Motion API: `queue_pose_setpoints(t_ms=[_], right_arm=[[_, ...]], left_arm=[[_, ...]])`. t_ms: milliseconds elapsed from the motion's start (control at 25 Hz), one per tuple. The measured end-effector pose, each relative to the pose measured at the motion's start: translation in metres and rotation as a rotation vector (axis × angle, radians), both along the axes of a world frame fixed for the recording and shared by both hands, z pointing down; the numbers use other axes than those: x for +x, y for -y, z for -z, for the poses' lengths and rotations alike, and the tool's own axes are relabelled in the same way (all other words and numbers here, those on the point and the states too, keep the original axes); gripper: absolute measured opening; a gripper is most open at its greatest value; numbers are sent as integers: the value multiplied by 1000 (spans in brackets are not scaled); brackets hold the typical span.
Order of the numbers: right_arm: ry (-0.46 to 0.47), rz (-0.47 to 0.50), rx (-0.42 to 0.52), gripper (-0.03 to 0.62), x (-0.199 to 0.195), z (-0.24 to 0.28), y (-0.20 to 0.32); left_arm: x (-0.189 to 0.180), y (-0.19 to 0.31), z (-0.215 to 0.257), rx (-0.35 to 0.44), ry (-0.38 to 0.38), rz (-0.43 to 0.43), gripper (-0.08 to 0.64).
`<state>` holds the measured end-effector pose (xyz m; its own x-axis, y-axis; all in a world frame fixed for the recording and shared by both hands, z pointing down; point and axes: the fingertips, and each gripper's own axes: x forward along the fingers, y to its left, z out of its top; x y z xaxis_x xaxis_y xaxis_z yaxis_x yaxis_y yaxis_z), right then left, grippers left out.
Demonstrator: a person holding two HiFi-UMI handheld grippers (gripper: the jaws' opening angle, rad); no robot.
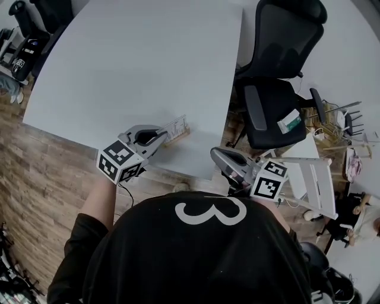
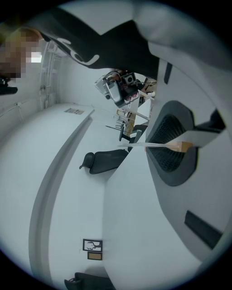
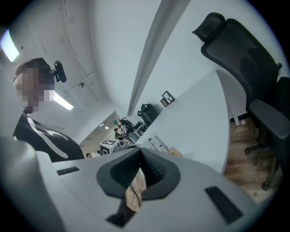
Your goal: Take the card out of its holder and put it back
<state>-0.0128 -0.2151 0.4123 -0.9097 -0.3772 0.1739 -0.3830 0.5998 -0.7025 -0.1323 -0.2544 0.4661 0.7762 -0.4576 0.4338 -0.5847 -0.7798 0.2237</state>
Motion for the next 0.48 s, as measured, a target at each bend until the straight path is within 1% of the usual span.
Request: queue_pose_setpoints(t_ms=[160, 280, 480], right_arm=[[7, 27, 7, 9, -5, 4, -4], [8, 47, 17, 9, -4, 7, -8], [17, 81, 34, 9, -5, 13, -27]], left_arm=[[-4, 1, 2, -21, -46, 78, 35], [-8, 0, 8, -20, -82, 149, 110], [-26, -17, 21, 2, -107, 293, 118]])
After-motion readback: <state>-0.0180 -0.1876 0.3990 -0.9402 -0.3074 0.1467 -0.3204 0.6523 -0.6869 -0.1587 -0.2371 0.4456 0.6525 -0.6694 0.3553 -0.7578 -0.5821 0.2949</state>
